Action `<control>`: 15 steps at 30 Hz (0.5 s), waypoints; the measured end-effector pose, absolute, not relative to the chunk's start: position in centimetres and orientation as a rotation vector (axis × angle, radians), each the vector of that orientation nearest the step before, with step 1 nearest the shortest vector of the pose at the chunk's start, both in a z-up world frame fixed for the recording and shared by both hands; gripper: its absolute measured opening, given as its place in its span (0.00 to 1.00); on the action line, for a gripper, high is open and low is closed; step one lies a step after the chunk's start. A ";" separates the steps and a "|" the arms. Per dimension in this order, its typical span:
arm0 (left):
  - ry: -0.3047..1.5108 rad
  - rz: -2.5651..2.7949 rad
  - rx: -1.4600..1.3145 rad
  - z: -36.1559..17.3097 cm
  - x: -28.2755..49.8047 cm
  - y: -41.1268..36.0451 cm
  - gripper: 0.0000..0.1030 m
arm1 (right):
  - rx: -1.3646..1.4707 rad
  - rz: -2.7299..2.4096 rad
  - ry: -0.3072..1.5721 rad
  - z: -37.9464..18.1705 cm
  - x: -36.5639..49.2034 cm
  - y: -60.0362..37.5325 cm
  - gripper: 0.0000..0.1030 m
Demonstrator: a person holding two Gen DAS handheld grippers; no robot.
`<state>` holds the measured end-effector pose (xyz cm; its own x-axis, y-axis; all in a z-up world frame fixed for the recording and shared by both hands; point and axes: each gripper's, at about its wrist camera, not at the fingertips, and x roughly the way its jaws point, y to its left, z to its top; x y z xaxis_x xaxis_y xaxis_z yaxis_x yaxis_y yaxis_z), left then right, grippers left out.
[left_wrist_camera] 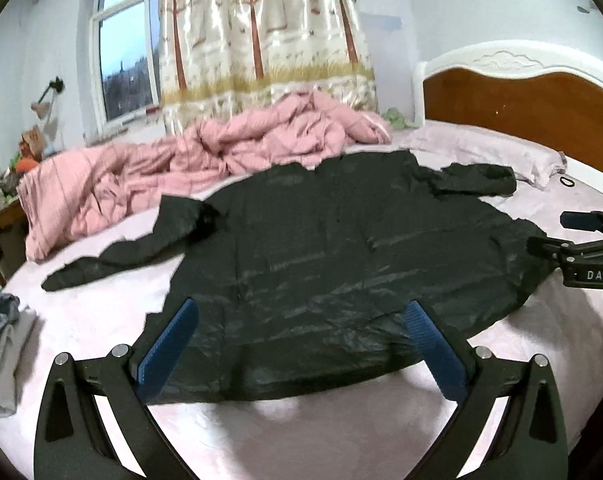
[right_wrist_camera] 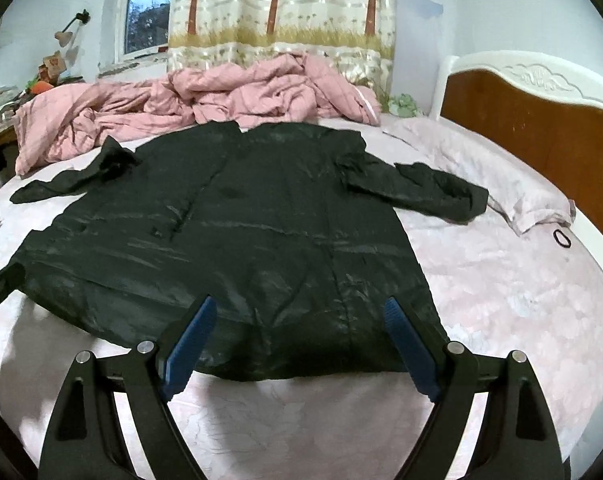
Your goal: Fold large clothes
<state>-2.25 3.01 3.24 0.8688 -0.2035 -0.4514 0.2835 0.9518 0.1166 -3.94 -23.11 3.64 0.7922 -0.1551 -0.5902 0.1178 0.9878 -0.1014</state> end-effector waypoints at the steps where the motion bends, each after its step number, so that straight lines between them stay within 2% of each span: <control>1: 0.438 -0.253 0.184 3.3 -2.4 3.1 1.00 | -0.068 -0.145 0.629 3.7 -4.1 -22.9 0.86; 9: 0.414 -0.285 0.218 2.9 -2.8 2.8 1.00 | -0.103 -0.113 0.551 3.9 -5.1 -22.2 0.92; 12: 0.370 -0.323 0.274 2.8 -3.6 3.0 1.00 | -0.131 -0.072 0.530 3.7 -5.6 -21.8 1.00; 15: 0.413 -0.319 0.325 2.2 -3.2 2.8 1.00 | -0.219 -0.027 0.535 3.1 -5.6 -21.0 1.00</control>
<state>-3.16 2.76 2.19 0.8681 -0.2340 -0.4378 0.3642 0.8995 0.2413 -5.63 -20.99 3.12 0.8606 -0.0827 -0.5026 -0.0310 0.9764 -0.2138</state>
